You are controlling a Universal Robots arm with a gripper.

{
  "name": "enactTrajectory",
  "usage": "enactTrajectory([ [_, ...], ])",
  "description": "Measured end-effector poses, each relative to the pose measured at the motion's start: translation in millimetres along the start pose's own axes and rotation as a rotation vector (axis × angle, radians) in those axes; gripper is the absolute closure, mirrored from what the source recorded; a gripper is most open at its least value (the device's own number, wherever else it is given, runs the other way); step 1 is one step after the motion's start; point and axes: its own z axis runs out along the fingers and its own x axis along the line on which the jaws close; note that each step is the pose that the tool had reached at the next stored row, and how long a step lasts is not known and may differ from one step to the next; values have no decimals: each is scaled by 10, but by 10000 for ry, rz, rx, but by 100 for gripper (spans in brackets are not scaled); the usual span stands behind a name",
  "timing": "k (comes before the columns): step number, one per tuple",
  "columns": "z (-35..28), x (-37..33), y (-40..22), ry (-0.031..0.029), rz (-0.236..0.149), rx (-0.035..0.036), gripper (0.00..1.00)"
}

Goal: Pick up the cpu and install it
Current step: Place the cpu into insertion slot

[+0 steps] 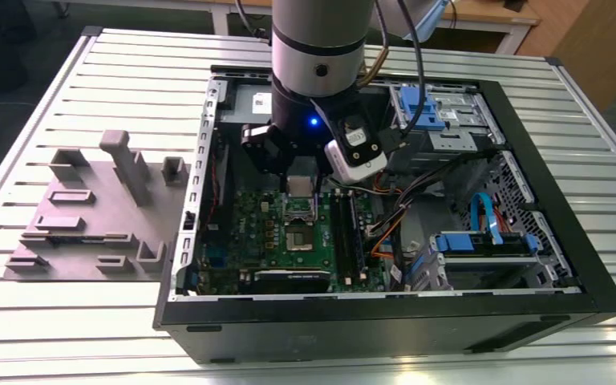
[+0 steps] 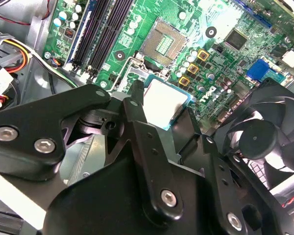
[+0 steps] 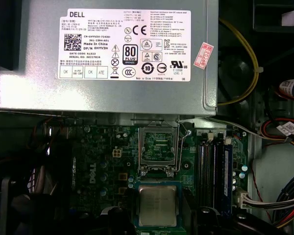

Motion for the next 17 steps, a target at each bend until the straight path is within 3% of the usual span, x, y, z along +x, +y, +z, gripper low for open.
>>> enactTrajectory([
  [17,11,0,-22,0,0,3,53],
])
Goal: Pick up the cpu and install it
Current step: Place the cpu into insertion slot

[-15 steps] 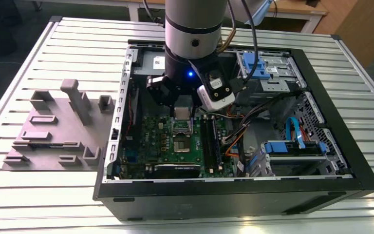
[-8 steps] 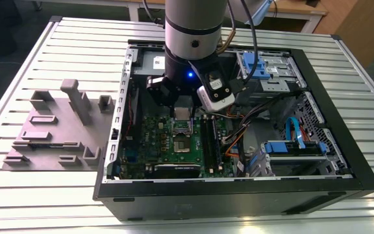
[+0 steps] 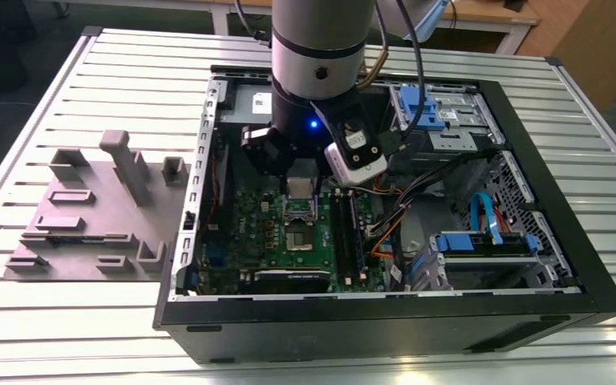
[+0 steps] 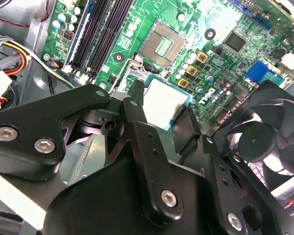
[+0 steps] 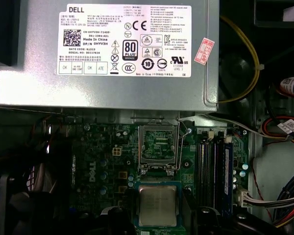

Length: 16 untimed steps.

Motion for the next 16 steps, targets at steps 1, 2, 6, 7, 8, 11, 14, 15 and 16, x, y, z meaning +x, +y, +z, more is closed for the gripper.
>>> enactTrajectory([
  [1,0,0,0,0,0,0,53],
  [2,0,0,0,0,0,0,53],
  [6,0,0,-1,0,0,0,53],
  [7,0,0,-1,0,0,0,53],
  [8,1,0,-1,0,0,0,53],
  [11,12,0,-6,1,-1,1,53],
  [14,30,1,-40,1,0,1,53],
  [15,38,1,-54,0,0,0,53],
  [16,45,1,-69,0,-1,-1,53],
])
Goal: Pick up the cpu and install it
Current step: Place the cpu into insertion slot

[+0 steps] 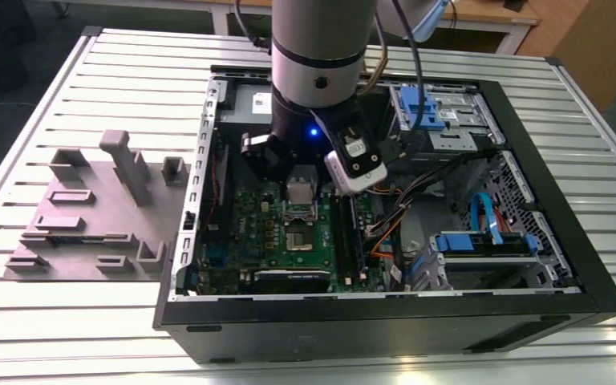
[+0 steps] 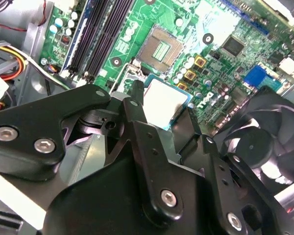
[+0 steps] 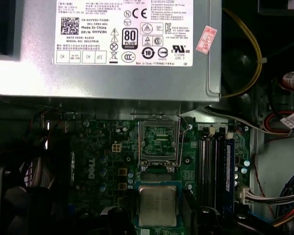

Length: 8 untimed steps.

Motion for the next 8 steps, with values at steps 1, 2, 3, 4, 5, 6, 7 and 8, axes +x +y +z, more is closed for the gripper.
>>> enactTrajectory([
  [1,6,0,-9,0,0,0,53],
  [2,11,0,-18,1,1,0,53],
  [3,16,0,-28,2,1,0,53],
  [4,24,0,-38,3,1,0,53],
  [5,32,0,-48,4,1,0,53],
  [6,41,0,-55,4,1,0,53],
  [7,49,0,-60,4,1,-1,53],
  [8,56,1,-63,4,2,-1,53],
])
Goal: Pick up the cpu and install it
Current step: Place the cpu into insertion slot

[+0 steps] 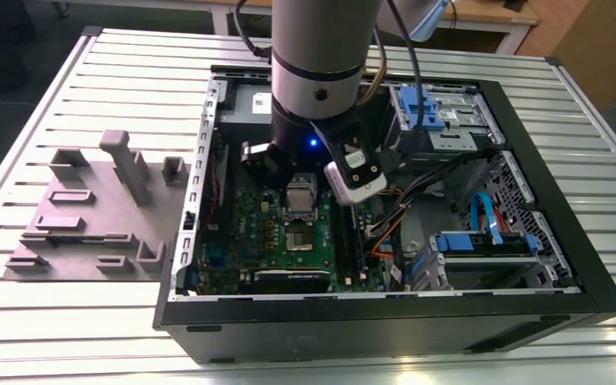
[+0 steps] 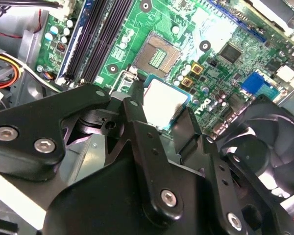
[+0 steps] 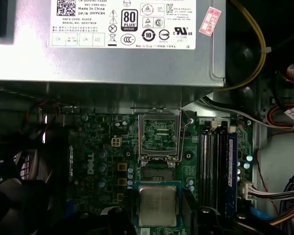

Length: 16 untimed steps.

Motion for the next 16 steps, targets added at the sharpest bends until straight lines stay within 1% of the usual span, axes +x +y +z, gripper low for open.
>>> enactTrajectory([
  [2,15,-1,-4,1,-1,1,53],
  [8,120,-1,-10,1,-1,2,53],
  [11,166,-2,-12,0,11,15,53],
  [16,207,-2,-14,-12,322,20,53],
])
